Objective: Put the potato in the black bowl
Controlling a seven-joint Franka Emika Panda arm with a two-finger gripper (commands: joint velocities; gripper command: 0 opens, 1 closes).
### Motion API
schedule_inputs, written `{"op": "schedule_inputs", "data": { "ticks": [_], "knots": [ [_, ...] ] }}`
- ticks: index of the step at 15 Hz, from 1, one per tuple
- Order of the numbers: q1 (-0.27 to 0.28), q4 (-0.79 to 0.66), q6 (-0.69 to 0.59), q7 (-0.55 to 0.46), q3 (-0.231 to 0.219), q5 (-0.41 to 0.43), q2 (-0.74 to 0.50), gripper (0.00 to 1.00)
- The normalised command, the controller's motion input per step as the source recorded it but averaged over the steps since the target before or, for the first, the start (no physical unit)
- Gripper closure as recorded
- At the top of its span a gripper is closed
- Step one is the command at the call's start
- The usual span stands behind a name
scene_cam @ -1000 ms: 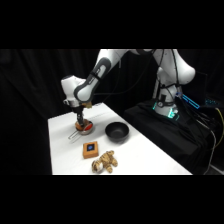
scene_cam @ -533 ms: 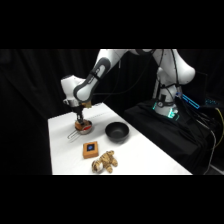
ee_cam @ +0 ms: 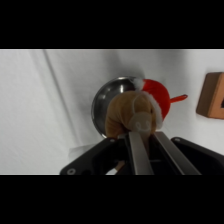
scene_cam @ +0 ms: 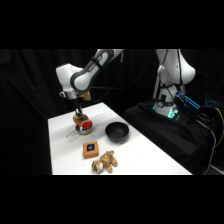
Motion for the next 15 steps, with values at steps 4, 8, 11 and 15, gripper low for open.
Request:
{"op": "schedule_inputs", "data": {
  "ticks": [4, 8, 11, 15],
  "knots": [
    [0.162, -0.59, -0.19, 0.04, -0.085, -0.213, -0.72, 0.95],
    [0.178, -0.87, 0.06, 0.08, -0.025, -0.172, -0.79, 0.95],
    [0.173, -0.97, 0.23, 0.13, 0.026, -0.168, -0.81, 0.95],
    [0.138, -0.83, 0.36, 0.12, 0.076, -0.090, -0.67, 0.95]
  ]
}}
